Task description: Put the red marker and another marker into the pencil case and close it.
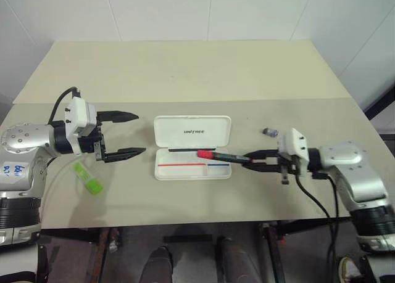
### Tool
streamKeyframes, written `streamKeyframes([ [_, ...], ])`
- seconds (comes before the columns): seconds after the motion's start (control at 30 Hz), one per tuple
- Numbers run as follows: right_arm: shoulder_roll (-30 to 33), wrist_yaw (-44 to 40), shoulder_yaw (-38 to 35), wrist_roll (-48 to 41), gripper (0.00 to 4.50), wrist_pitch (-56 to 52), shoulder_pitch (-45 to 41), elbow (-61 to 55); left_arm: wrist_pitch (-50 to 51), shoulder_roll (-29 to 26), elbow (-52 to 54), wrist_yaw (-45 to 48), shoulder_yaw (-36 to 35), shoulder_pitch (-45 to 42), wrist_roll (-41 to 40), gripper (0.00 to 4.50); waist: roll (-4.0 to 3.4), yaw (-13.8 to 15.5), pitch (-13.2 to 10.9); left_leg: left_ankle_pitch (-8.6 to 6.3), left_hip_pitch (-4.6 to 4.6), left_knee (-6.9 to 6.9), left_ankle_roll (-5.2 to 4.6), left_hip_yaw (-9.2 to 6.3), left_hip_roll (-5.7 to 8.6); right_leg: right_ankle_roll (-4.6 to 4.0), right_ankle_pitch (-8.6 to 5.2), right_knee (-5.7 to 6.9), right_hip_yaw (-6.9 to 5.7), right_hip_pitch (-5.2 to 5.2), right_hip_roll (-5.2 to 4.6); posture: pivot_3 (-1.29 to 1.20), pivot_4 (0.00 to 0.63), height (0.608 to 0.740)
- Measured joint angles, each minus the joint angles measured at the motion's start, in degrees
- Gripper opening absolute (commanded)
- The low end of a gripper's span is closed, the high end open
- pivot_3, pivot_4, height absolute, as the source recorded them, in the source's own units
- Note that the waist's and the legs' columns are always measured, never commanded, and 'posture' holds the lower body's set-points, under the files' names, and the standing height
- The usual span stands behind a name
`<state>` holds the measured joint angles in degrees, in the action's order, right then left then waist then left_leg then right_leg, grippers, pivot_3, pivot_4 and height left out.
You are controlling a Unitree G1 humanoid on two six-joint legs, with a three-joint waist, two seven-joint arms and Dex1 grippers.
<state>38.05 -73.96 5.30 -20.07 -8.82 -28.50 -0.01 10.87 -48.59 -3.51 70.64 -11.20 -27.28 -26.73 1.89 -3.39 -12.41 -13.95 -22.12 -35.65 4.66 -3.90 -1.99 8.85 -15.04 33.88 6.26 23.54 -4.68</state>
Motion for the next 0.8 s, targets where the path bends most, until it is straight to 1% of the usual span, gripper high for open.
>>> streamKeyframes([
  [0.13,-4.92,0.71,4.0,3.17,0.61,2.26,-4.43,4.85,0.1,0.57,0.52,-0.85,0.05,0.94,-0.02,4.5,0.0,0.07,0.0,0.0,-0.05,0.03,0.0,-0.01,0.0,0.01,0.01,0.01,-0.01,0.05,0.0,0.0,0.15,0.74],
  [0.3,-7.92,-0.22,8.06,7.66,0.61,7.86,-8.92,13.22,0.43,0.84,1.01,-2.12,0.05,1.15,-0.02,4.5,0.0,0.1,0.0,-0.03,-0.06,0.06,0.03,-0.02,0.0,0.36,0.19,0.02,-0.03,0.07,0.0,0.0,0.15,0.74],
  [0.37,-9.36,-0.22,8.74,9.24,0.61,9.96,-10.72,16.79,0.46,1.09,1.23,-2.43,0.01,1.3,-0.03,4.5,0.0,0.04,0.0,-0.03,-0.06,0.11,0.02,-0.02,0.0,0.58,0.31,0.04,-0.04,0.1,0.0,0.0,0.15,0.74],
  [0.57,-13.53,-0.04,10.24,13.07,0.61,15.52,-15.91,27.53,0.99,2.16,3.39,-3.86,0.14,2.2,-0.08,4.5,-0.01,-0.2,0.0,-0.03,-0.04,0.21,0.03,-0.02,0.0,0.58,0.32,0.1,-0.05,0.15,0.0,0.0,0.15,0.74],
  [0.77,-15.46,0.43,10.25,14.73,0.61,18.76,-17.51,31.72,1.14,2.5,3.68,-4.67,0.15,2.69,-0.08,4.5,-0.01,-0.19,0.0,-0.03,-0.04,0.26,0.03,-0.03,0.0,0.58,0.31,0.09,-0.05,0.16,0.0,0.0,0.15,0.74],
  [0.8,-15.54,0.31,10.25,14.82,1.36,18.87,-17.51,31.97,1.14,2.51,3.83,-4.77,0.15,2.7,-0.08,4.5,-0.01,-0.19,0.0,-0.03,-0.04,0.26,0.03,-0.03,0.0,0.58,0.31,0.09,-0.05,0.16,0.0,0.0,0.15,0.74],
])
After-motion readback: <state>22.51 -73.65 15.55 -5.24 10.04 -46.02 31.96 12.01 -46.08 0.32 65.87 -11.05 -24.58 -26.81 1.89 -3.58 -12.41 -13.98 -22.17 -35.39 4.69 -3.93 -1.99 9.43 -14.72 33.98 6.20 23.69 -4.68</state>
